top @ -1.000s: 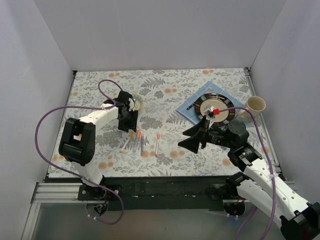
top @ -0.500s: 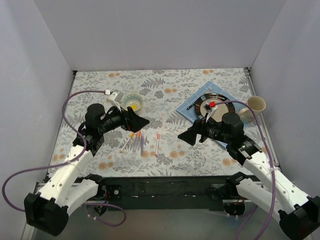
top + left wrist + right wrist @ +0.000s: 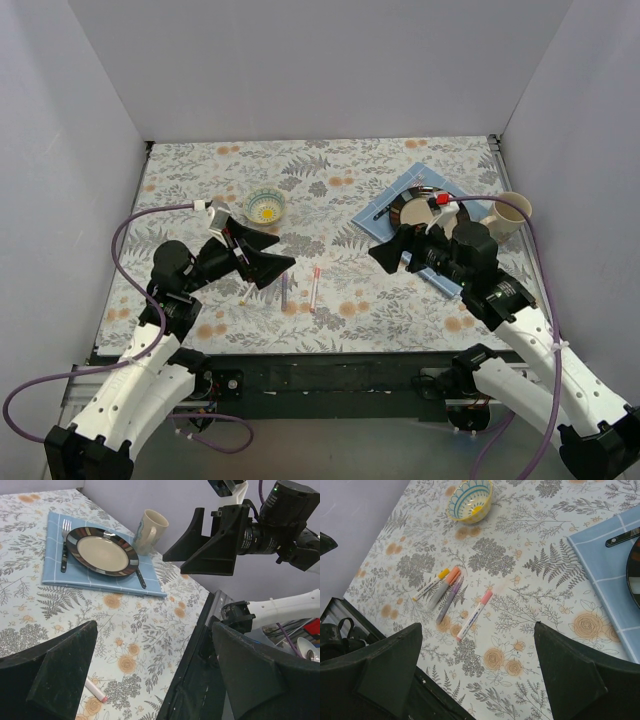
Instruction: Insert the pens into the pen caps
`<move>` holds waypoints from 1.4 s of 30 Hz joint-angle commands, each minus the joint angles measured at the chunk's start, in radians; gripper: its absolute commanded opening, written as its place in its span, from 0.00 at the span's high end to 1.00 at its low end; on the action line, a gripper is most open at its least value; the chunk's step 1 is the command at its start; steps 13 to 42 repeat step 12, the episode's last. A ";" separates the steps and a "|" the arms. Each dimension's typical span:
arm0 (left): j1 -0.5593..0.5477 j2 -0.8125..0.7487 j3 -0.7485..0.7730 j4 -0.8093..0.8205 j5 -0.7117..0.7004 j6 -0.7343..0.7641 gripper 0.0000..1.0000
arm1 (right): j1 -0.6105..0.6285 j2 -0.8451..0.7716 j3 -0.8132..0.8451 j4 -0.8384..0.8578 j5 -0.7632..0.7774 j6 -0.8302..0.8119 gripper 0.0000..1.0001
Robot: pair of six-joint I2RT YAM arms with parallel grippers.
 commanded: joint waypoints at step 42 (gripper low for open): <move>-0.001 0.010 0.025 0.004 0.044 0.011 0.02 | -0.002 -0.031 0.062 0.061 0.028 0.000 0.02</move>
